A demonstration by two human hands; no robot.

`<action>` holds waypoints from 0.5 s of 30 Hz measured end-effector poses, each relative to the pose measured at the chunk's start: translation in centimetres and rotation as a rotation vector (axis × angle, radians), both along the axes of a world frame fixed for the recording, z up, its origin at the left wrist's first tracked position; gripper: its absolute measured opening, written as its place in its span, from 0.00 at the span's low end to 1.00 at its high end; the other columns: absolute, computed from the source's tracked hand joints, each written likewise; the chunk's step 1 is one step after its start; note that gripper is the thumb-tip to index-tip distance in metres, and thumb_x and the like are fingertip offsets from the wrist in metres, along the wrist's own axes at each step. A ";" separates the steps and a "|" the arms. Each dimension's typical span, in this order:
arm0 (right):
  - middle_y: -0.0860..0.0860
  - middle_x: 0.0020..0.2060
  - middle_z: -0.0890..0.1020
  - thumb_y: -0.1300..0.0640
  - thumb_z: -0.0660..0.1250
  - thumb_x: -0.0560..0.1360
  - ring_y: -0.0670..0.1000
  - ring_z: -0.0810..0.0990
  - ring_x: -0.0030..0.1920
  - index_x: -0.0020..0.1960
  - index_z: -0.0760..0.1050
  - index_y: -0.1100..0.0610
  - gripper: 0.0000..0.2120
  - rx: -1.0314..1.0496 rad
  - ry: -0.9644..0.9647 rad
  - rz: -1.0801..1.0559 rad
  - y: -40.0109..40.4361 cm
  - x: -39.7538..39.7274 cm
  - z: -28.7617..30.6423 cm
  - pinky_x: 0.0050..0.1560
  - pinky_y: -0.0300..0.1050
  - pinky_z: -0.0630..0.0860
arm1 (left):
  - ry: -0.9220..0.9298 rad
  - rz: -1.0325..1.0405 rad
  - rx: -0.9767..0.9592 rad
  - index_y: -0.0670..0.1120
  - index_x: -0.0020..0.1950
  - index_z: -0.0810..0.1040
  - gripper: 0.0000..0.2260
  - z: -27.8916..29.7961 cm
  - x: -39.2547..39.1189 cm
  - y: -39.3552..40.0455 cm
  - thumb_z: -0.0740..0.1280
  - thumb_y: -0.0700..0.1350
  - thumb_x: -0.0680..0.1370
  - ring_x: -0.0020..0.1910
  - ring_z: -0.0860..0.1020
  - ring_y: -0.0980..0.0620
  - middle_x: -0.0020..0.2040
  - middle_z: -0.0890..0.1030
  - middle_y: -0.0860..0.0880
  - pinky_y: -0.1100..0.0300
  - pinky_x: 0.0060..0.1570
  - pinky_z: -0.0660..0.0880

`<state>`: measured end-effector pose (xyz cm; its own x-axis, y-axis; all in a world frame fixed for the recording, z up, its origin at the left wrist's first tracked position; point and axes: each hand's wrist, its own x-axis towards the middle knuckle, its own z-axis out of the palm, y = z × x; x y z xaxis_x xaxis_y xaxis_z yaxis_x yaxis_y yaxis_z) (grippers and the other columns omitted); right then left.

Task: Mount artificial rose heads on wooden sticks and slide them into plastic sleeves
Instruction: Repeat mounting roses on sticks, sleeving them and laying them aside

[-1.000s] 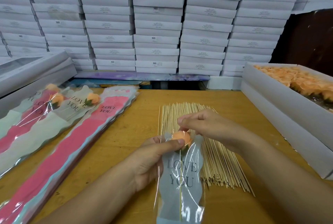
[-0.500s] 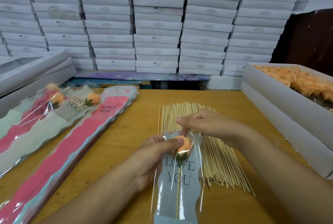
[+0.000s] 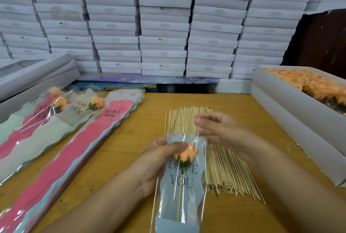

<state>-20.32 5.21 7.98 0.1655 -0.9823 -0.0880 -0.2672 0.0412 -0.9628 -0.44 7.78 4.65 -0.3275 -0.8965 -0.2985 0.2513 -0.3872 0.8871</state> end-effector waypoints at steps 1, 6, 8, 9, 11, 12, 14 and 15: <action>0.47 0.50 0.86 0.41 0.76 0.64 0.48 0.86 0.49 0.57 0.79 0.50 0.25 0.055 -0.083 -0.017 0.4 0.0 -0.5 0.45 0.39 0.81 | -0.002 0.008 -0.001 0.39 0.59 0.79 0.15 0.0 0.0 0.0 0.74 0.37 0.73 0.38 0.85 0.43 0.49 0.85 0.36 0.54 0.35 0.82; 0.57 0.51 0.87 0.47 0.80 0.64 0.58 0.86 0.52 0.64 0.74 0.58 0.33 0.271 -0.269 0.026 2.0 0.9 -3.0 0.52 0.53 0.83 | -0.014 0.043 -0.037 0.40 0.55 0.81 0.16 -0.1 -0.1 -0.1 0.76 0.42 0.69 0.42 0.85 0.42 0.48 0.85 0.37 0.51 0.42 0.82; 0.59 0.51 0.86 0.50 0.80 0.64 0.59 0.86 0.51 0.62 0.77 0.60 0.30 0.270 -0.325 0.030 2.5 1.5 -3.7 0.49 0.52 0.83 | -0.034 0.060 -0.047 0.36 0.60 0.79 0.23 -0.1 -0.2 -0.1 0.77 0.43 0.67 0.45 0.84 0.40 0.49 0.85 0.37 0.48 0.48 0.81; 0.58 0.51 0.86 0.50 0.80 0.63 0.59 0.86 0.51 0.60 0.78 0.59 0.29 0.260 -0.335 0.024 2.7 1.7 -3.8 0.46 0.50 0.83 | -0.043 0.065 -0.050 0.36 0.62 0.79 0.26 0.0 -0.2 -0.1 0.78 0.43 0.67 0.46 0.84 0.39 0.49 0.85 0.37 0.46 0.50 0.80; 0.57 0.50 0.87 0.50 0.81 0.62 0.57 0.86 0.51 0.60 0.79 0.58 0.29 0.247 -0.321 0.016 2.8 2.0 -4.0 0.47 0.50 0.82 | -0.064 0.074 -0.064 0.38 0.62 0.79 0.27 -0.1 -0.2 0.0 0.79 0.44 0.65 0.46 0.85 0.39 0.50 0.86 0.38 0.46 0.51 0.81; 0.57 0.50 0.87 0.50 0.83 0.62 0.57 0.86 0.51 0.60 0.79 0.58 0.30 0.250 -0.312 0.022 2.8 2.0 -4.1 0.50 0.52 0.82 | -0.076 0.071 -0.076 0.39 0.60 0.80 0.26 -0.1 -0.2 0.0 0.79 0.45 0.65 0.47 0.85 0.40 0.50 0.86 0.39 0.47 0.50 0.82; 0.56 0.51 0.87 0.50 0.83 0.61 0.57 0.86 0.52 0.57 0.81 0.56 0.27 0.253 -0.294 0.041 2.8 1.9 -4.3 0.58 0.56 0.80 | -0.087 0.045 -0.100 0.42 0.58 0.80 0.22 -0.1 -0.2 0.2 0.77 0.46 0.67 0.48 0.86 0.42 0.51 0.86 0.40 0.49 0.49 0.83; 0.55 0.51 0.87 0.49 0.83 0.62 0.56 0.86 0.53 0.55 0.83 0.54 0.24 0.248 -0.289 0.045 2.8 1.9 -4.4 0.59 0.56 0.79 | -0.085 0.035 -0.107 0.43 0.58 0.80 0.20 -0.1 -0.2 0.2 0.77 0.45 0.68 0.47 0.86 0.42 0.50 0.87 0.41 0.50 0.48 0.83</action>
